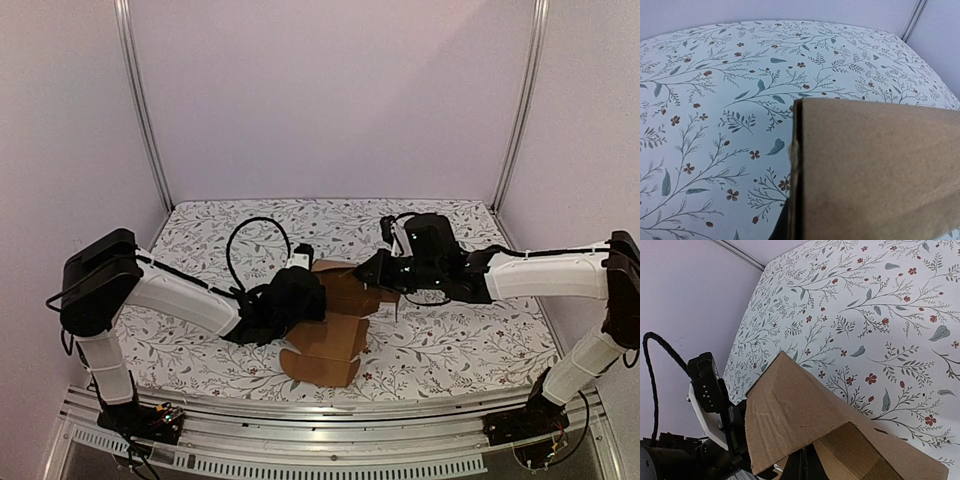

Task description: Fold the paper box

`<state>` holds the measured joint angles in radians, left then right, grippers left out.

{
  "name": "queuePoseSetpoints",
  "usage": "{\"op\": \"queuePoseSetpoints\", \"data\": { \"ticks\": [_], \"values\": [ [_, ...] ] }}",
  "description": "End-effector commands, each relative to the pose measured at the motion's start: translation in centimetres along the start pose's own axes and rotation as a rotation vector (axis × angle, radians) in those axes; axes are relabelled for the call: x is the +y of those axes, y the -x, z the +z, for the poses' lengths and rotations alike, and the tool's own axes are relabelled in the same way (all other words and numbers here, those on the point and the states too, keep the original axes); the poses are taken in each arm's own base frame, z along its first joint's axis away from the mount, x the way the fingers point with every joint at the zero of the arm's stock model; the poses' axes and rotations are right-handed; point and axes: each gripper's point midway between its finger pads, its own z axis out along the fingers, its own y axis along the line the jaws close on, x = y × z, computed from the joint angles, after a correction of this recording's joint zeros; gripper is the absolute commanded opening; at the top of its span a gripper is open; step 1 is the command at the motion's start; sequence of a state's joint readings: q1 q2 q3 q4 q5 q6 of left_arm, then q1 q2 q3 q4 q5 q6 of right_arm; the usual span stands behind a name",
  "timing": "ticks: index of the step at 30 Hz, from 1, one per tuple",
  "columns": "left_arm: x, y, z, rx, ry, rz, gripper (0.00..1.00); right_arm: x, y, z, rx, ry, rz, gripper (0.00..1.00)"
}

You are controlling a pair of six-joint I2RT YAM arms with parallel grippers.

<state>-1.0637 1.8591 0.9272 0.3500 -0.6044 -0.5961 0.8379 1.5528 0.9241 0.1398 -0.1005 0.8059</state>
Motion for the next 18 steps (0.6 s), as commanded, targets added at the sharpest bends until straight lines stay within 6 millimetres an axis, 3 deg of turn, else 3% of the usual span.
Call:
{"op": "queuePoseSetpoints", "data": {
  "ticks": [1,10,18],
  "values": [
    [-0.2,1.4,-0.4,-0.003,-0.037,-0.026,0.00,2.5,2.0,-1.8,-0.030,0.025,-0.094,0.00],
    [1.8,3.2,-0.2,-0.042,0.011,-0.029,0.00,3.8,2.2,-5.2,0.014,0.017,-0.249,0.02],
    [2.5,5.0,-0.5,-0.066,0.005,-0.065,0.00,6.5,4.1,-10.8,-0.089,0.086,-0.398,0.04]
  ]
}}
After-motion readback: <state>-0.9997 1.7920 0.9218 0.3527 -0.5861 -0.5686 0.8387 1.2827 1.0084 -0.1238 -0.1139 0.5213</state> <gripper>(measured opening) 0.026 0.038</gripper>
